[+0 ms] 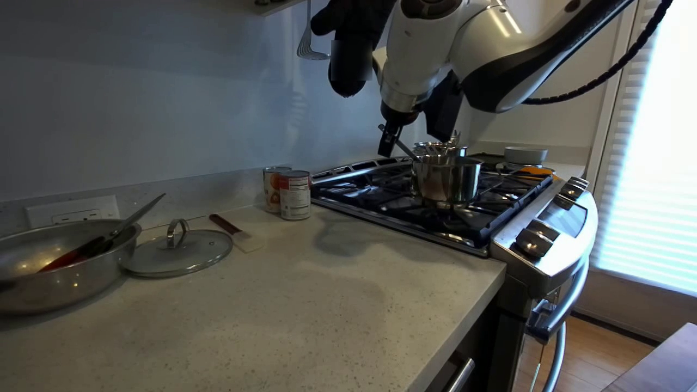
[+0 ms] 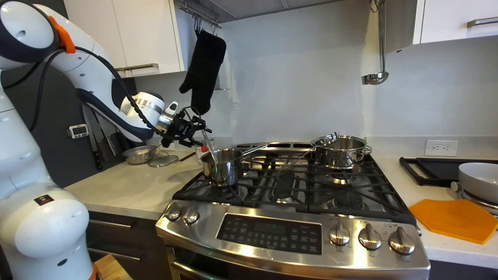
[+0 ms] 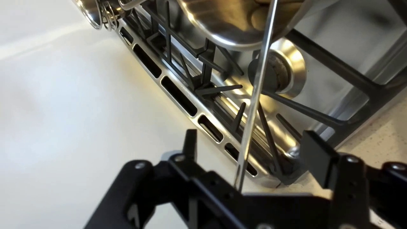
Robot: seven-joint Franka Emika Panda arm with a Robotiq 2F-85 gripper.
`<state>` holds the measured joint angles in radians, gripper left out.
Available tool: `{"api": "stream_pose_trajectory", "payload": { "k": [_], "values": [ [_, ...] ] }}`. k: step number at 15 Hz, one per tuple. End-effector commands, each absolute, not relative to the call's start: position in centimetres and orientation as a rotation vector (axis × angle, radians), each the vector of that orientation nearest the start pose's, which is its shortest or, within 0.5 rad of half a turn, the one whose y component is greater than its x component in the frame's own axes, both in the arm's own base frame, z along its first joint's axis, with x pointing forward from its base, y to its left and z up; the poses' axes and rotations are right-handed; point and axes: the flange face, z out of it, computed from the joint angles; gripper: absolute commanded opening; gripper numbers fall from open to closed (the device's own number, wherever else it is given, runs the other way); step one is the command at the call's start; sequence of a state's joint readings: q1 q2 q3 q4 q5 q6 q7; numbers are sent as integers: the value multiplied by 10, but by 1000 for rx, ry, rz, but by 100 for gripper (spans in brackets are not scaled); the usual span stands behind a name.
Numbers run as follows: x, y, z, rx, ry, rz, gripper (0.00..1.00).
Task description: Remove the serving spoon from the left pot
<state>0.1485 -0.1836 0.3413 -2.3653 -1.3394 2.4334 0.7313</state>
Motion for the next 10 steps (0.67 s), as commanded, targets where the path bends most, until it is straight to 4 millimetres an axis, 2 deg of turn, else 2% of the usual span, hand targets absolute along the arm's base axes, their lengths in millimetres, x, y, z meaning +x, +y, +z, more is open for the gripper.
{"api": "stream_pose_trajectory", "payload": {
  "k": [1,2,4,5,7,10],
  "values": [
    [442,240,418,2089,780,926,60],
    [441,241,419,2089,768,936,54],
    [440,244,421,2083,738,950,51],
    [439,245,421,2081,727,954,56],
    [437,247,422,2080,703,966,55],
    [435,249,422,2076,677,981,46]
  ]
}}
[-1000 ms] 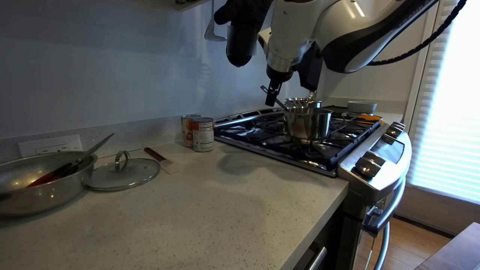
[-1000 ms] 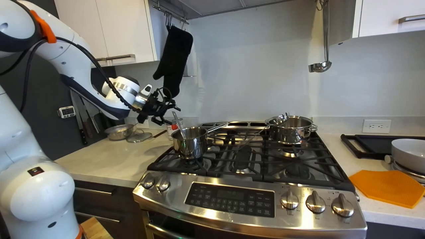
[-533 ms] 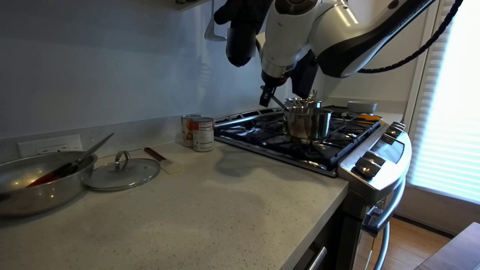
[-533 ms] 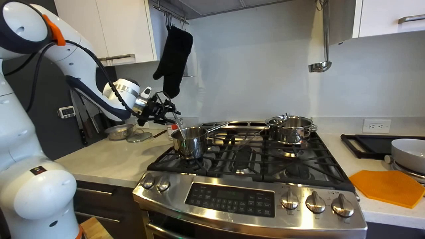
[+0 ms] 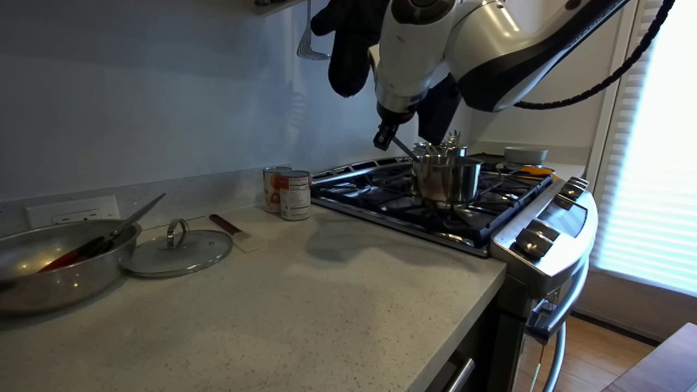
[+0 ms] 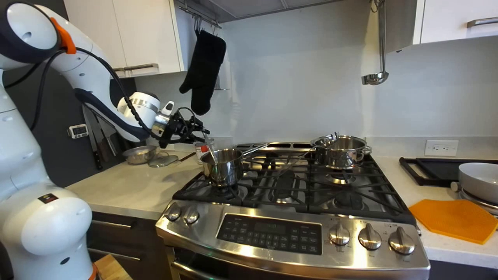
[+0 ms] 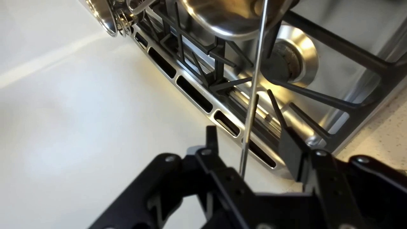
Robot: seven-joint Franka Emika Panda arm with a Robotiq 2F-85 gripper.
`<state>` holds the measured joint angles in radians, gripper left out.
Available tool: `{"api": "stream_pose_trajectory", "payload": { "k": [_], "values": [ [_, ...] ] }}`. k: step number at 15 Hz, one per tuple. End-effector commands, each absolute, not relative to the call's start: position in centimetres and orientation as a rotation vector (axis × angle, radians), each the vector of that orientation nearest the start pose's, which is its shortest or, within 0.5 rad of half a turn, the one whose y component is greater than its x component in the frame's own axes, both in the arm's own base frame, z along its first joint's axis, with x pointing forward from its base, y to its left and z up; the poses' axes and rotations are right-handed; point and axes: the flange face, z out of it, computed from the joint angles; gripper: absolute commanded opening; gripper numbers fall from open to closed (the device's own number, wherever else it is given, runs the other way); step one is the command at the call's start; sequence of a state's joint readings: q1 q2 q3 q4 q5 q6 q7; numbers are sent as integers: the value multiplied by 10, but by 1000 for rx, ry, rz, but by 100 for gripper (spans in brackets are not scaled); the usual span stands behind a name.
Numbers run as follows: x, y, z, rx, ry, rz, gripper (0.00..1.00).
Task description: Remove the serving spoon from the left pot
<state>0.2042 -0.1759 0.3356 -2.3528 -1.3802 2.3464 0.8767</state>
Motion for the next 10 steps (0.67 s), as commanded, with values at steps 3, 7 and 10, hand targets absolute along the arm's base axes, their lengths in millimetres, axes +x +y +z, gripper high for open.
{"api": "stream_pose_trajectory", "payload": {
  "k": [3,7,10],
  "values": [
    [434,248,422,2067,656,992,35],
    [435,244,422,2054,628,1018,29],
    [435,243,422,2057,620,1030,14]
  ]
}}
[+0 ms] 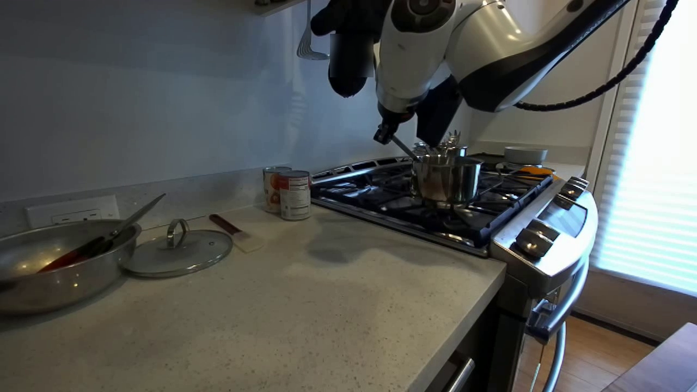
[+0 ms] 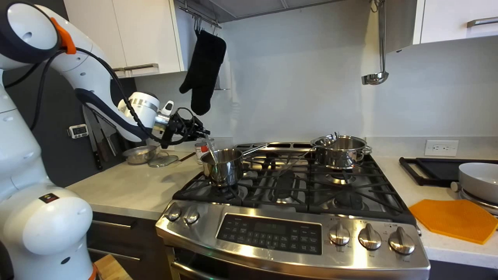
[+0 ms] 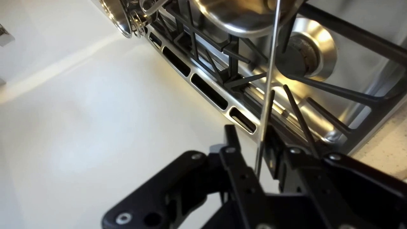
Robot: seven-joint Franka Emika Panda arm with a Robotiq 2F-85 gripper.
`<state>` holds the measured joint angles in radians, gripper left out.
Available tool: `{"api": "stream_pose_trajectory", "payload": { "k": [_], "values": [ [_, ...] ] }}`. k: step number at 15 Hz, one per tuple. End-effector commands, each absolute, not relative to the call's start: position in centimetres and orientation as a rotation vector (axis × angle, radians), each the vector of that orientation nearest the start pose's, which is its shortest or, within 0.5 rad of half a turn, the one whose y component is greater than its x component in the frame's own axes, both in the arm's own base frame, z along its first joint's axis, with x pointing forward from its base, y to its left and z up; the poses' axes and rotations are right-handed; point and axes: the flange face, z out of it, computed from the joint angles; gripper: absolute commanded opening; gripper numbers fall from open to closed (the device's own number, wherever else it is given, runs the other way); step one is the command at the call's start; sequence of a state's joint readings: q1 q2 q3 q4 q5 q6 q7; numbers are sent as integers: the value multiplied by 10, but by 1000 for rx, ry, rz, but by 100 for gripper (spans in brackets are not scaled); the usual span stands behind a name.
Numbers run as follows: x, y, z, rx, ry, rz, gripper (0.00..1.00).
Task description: Remove the serving spoon from the left pot
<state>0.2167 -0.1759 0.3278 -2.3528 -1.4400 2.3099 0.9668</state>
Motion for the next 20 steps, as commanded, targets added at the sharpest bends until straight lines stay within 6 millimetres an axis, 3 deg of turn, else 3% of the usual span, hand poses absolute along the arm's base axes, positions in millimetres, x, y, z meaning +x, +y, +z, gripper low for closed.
{"api": "stream_pose_trajectory", "payload": {
  "k": [1,3,13,20],
  "values": [
    [435,243,423,2059,617,1033,6],
    [434,244,423,2059,617,1035,0],
    [421,255,444,2025,607,1078,1],
    [404,287,480,1896,686,1125,1]
  ]
}}
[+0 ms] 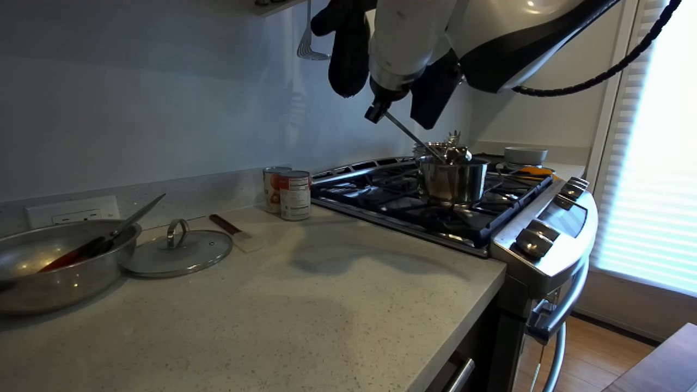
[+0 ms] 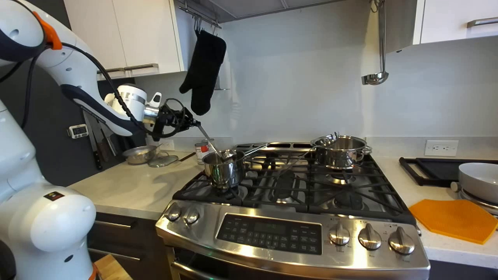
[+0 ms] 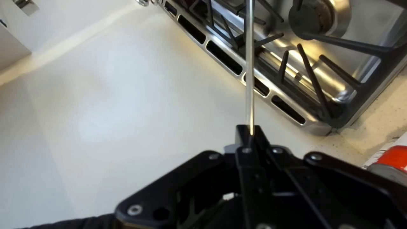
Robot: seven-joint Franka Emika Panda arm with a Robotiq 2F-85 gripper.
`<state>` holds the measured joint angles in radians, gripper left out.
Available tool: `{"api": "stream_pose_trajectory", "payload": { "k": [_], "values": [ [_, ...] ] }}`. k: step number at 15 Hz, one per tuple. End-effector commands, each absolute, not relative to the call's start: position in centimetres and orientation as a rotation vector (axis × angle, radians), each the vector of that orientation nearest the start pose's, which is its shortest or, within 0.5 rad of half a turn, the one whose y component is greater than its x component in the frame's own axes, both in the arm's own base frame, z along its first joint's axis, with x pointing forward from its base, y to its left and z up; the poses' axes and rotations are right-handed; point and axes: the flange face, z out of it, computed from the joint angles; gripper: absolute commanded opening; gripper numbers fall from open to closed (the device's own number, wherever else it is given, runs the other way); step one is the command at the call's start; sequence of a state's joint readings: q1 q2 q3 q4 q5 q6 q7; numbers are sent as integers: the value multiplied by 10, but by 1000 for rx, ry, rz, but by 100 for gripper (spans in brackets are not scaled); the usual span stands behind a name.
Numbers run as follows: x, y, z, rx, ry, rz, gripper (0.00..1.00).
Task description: Remove the serving spoon from the left pot
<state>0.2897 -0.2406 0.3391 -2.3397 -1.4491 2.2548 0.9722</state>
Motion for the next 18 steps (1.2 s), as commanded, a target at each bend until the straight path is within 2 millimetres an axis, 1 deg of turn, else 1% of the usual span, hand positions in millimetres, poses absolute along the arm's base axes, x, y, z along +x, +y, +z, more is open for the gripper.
{"api": "stream_pose_trajectory", "payload": {
  "k": [1,3,5,7,8,11,13,18],
  "values": [
    [401,293,487,1865,707,1118,1],
    [395,307,497,1794,759,1097,1],
    [389,327,505,1709,834,1077,1],
    [385,344,510,1631,925,1069,1],
    [384,355,509,1598,986,1073,1],
    [382,384,500,1517,1159,1089,1],
    [383,402,488,1513,1289,1137,1],
    [385,435,462,1530,1615,1251,1]
  ]
}}
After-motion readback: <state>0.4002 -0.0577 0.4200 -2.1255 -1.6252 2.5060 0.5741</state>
